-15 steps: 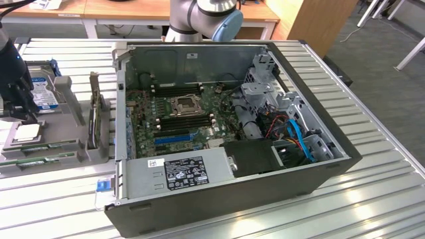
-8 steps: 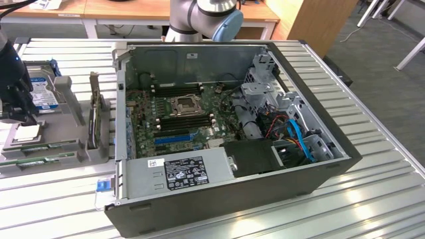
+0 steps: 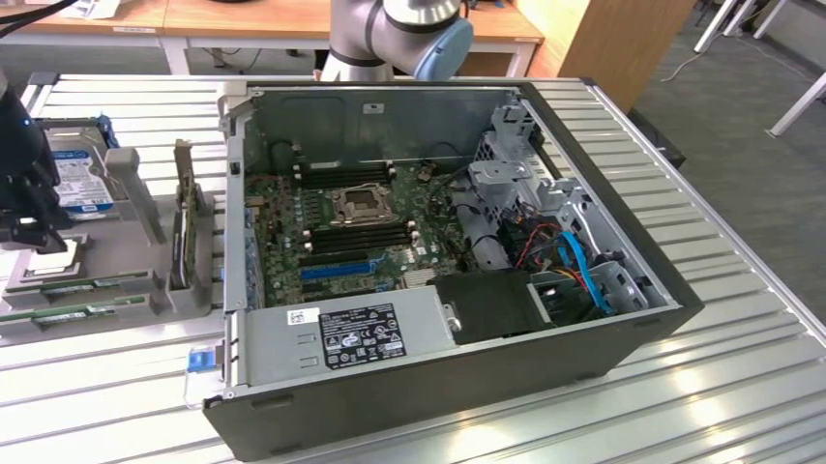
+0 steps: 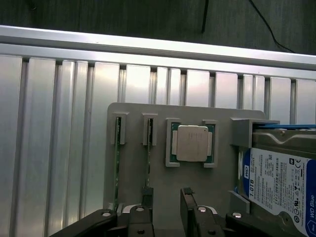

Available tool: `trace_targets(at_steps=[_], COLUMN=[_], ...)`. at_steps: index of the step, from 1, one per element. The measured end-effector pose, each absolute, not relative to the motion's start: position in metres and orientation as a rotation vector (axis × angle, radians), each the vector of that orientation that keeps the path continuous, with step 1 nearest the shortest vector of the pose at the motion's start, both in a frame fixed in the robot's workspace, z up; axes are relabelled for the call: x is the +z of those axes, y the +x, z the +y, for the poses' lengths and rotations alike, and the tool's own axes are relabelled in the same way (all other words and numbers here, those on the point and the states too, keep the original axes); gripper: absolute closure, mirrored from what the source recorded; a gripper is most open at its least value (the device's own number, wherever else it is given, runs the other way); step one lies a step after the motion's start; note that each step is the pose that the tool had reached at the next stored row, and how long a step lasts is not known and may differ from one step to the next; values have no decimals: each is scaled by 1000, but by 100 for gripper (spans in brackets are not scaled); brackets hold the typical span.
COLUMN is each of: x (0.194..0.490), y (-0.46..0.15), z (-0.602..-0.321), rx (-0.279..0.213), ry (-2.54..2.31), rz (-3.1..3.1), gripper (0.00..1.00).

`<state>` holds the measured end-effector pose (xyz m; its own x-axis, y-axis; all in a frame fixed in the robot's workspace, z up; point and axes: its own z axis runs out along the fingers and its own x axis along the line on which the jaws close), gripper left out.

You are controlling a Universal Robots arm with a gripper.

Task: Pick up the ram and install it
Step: 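Pick up the ram and move it above insertion slot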

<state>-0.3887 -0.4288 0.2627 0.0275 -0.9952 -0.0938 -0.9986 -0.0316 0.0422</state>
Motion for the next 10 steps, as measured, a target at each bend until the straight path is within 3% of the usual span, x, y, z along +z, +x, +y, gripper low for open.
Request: trace_targets(at_steps=[10], x=[263], y=[-390], z=[-444], rx=[150], ry=[-2226], rz=[2161], gripper=[64])
